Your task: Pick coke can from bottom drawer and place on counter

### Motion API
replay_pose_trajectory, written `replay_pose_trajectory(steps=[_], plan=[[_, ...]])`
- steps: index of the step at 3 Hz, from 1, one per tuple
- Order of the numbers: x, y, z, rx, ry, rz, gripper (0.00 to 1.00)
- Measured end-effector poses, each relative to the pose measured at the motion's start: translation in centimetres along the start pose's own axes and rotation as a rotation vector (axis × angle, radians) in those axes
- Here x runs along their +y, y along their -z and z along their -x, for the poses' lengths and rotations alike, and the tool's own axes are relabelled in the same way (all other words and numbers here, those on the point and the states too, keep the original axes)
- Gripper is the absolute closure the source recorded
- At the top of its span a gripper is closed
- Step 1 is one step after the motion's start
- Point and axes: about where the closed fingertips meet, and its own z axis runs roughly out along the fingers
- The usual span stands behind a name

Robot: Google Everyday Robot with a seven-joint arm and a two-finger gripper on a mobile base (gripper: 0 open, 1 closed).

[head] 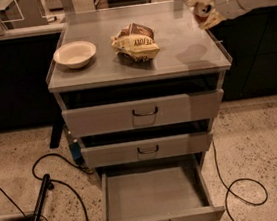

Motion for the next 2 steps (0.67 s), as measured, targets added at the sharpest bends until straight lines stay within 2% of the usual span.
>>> replay_pose_trajectory(steps=[1,2], plan=[[0.4,-0.26,1.21,-0.037,0.078,0.021,1.0],[0.37,-0.3,1.21,-0.037,0.078,0.02,1.0]])
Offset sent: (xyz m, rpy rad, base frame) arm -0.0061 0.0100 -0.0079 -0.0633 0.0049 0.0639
